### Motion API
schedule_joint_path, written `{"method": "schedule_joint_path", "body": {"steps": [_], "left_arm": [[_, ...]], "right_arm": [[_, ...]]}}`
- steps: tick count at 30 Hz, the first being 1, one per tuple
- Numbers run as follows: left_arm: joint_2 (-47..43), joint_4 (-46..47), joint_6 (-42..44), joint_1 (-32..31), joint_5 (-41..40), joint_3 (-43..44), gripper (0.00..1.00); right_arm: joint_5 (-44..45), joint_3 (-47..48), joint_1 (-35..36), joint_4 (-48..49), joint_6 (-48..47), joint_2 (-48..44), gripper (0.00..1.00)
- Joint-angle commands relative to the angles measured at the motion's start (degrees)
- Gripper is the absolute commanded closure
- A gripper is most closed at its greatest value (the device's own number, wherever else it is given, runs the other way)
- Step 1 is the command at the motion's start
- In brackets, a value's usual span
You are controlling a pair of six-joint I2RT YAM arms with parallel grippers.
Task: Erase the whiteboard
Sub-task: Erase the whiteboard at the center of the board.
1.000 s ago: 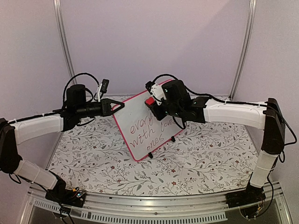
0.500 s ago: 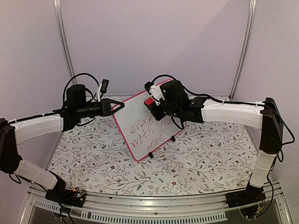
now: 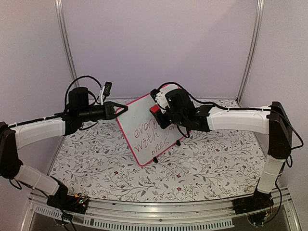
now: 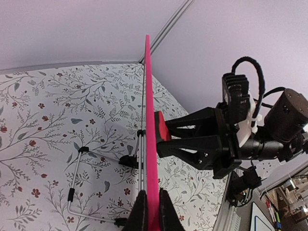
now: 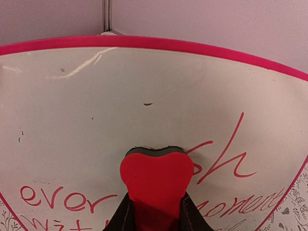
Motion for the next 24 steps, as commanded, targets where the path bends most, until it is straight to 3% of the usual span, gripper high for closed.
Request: {"method": "schedule_joint_path", "body": {"steps": [1,24], "left_arm": [[-0.86,1.09,-1.18,-1.43,5.23,-0.48,1.0],[-1.01,1.04,-1.14,-1.42,5.23,-0.54,1.0]], "right_arm": [[-0.07,-2.4,0.07,-3.54,0.55,0.65,0.75],[-0.25,-6.04,-0.04,-2.52,1.86,-0.54,0.75]]}}
